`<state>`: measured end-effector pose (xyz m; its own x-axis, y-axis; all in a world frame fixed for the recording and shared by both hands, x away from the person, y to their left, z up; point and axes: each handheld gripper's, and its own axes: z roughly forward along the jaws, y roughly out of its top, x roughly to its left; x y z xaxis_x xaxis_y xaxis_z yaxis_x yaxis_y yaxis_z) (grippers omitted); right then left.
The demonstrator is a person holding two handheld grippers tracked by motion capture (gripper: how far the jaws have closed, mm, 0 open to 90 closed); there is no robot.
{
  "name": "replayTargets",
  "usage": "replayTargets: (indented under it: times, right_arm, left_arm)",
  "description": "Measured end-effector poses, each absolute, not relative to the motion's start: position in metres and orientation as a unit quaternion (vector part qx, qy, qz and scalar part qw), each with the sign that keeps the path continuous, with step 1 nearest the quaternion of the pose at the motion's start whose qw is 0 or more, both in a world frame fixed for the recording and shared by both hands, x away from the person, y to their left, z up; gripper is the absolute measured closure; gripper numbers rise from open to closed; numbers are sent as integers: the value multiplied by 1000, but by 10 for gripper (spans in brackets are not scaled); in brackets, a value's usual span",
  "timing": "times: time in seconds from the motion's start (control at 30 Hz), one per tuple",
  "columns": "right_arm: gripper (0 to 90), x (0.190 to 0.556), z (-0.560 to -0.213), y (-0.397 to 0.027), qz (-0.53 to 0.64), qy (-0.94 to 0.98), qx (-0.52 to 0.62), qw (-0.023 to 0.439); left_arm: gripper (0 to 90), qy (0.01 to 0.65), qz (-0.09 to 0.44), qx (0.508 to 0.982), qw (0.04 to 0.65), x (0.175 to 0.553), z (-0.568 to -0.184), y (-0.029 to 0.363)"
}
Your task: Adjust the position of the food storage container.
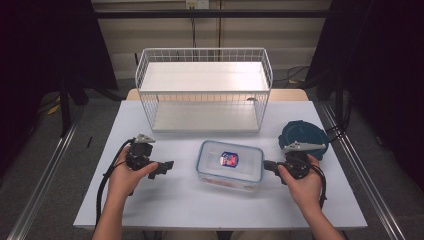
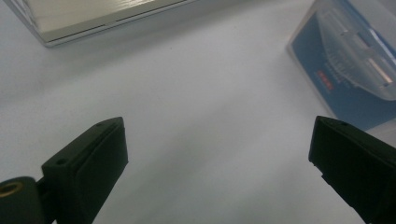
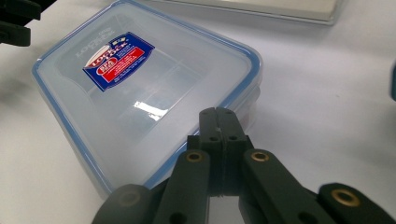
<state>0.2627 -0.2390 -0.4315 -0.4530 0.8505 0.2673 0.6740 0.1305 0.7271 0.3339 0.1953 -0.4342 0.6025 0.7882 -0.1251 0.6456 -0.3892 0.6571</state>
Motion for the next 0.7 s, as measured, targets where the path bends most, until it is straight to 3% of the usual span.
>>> replayTargets:
  times: [0.7]
  right_arm:
    - [900,293,-437,-203,440,738,499,112]
  left_arm:
    - [45,429,75,818,377,330,-426,194]
